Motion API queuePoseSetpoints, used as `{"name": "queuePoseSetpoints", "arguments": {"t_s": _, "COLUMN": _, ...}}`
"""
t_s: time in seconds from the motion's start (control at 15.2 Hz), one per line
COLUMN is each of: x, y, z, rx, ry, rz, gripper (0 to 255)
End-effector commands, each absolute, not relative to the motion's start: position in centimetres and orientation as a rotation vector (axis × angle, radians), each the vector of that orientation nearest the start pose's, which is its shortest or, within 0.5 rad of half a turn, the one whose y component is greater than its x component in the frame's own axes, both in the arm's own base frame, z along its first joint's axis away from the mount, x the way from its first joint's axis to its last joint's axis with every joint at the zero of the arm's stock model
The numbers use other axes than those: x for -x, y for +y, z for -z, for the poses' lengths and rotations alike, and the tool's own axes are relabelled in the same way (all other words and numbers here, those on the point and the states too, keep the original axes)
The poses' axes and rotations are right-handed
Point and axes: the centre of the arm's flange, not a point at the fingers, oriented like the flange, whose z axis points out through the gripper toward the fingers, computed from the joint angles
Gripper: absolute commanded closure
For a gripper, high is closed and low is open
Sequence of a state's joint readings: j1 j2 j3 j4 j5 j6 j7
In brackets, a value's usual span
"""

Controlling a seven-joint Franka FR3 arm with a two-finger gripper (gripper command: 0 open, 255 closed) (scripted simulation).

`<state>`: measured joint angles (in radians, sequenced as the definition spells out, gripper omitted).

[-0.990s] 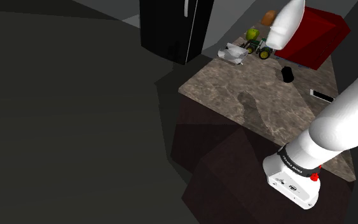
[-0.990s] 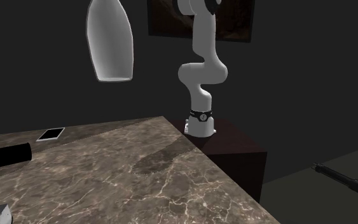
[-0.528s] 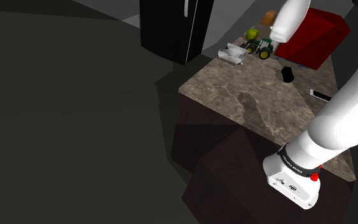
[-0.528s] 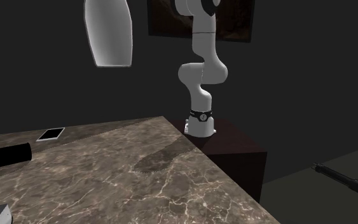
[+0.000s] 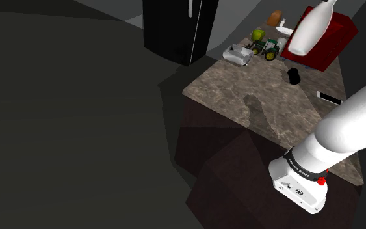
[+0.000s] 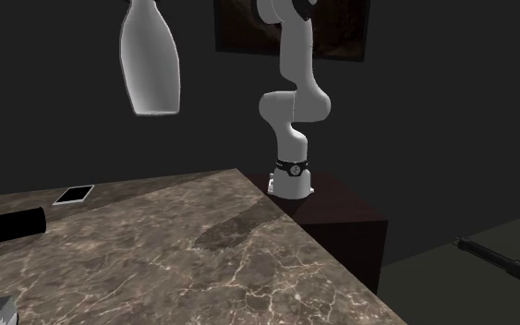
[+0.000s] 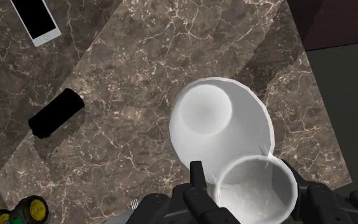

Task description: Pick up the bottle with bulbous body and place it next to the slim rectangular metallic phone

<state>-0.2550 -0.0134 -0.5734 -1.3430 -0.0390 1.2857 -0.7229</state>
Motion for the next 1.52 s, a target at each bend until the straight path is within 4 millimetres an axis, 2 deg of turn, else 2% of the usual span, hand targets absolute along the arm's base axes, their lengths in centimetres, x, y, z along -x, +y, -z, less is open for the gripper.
{"name": "queuePoseSetpoints", "arguments": {"t_s": 0.0, "x": -32.3, "y": -39.6, "z": -69.7, "rx": 3.125, "ry": 0.177, "rz": -0.085, "gripper": 255}}
{"name": "queuePoseSetpoints", "arguments": {"t_s": 1.45, "x": -9.3, "y": -52.6, "z": -57.6, "rx": 3.125, "ry": 0.177, "rz": -0.085, "gripper": 255}}
